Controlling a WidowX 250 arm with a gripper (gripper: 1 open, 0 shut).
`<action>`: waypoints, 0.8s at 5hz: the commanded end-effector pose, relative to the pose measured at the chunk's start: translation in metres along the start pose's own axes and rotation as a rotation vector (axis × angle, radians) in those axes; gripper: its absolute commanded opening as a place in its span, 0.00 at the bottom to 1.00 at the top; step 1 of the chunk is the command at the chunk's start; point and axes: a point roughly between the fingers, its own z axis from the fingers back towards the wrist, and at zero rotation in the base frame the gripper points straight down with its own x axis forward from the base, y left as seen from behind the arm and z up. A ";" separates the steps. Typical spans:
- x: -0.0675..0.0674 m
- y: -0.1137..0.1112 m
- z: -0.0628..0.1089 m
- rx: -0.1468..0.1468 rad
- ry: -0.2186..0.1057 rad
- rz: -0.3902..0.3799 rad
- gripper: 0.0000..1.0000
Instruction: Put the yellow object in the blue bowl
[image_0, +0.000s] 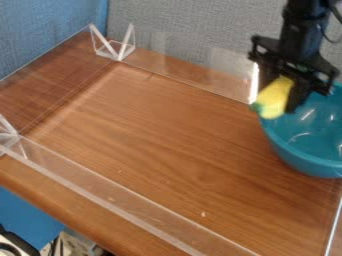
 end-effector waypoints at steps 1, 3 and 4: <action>0.017 -0.014 0.006 -0.022 -0.074 -0.046 0.00; 0.036 -0.022 -0.036 -0.056 -0.029 -0.067 0.00; 0.034 -0.026 -0.016 -0.079 -0.061 -0.034 1.00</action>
